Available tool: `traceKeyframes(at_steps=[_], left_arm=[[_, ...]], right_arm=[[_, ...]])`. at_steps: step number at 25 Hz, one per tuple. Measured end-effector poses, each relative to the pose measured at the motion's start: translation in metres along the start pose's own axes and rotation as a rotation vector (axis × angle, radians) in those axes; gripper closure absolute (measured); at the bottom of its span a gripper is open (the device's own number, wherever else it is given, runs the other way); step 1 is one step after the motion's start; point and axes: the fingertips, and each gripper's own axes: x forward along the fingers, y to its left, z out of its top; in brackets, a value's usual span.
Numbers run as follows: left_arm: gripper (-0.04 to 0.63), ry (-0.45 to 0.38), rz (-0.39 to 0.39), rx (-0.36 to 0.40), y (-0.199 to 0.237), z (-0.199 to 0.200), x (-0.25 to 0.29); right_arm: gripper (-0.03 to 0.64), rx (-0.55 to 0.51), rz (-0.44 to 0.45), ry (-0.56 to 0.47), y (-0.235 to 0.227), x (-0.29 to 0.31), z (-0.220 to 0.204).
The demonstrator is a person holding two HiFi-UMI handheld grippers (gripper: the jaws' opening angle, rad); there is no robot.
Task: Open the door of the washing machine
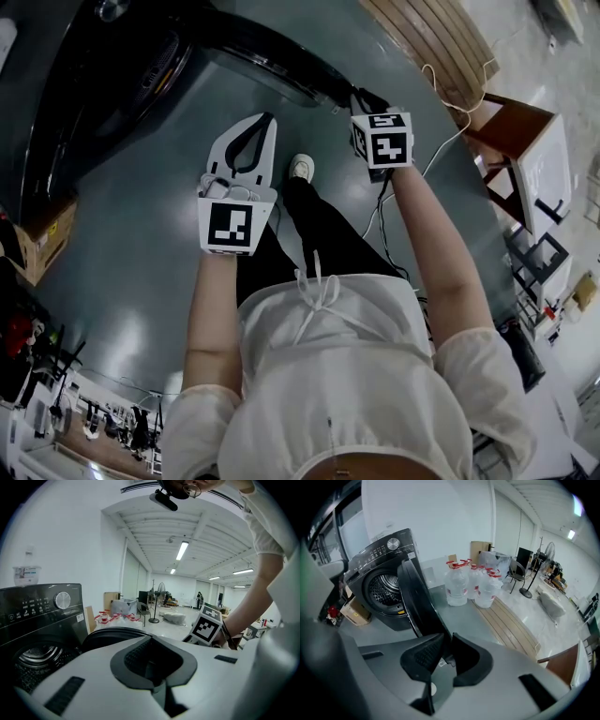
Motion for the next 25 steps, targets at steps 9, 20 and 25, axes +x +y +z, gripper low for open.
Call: traceKeyframes(at_steps=[9, 20, 25], left_arm=[[0.574, -0.05, 0.017, -0.011, 0.017, 0.025, -0.028], [0.574, -0.104, 0.144, 0.005, 0.092, 0.068, -0.127], [0.574, -0.159, 0.192, 0.025, 0.119, 0.095, -0.194]], right_arm=[[0.609, -0.034, 0.0, -0.141, 0.031, -0.05, 0.051], [0.609, -0.135, 0.084, -0.337, 0.136, -0.114, 0.152], [0.609, -0.224, 0.15, -0.418, 0.215, -0.149, 0.196]])
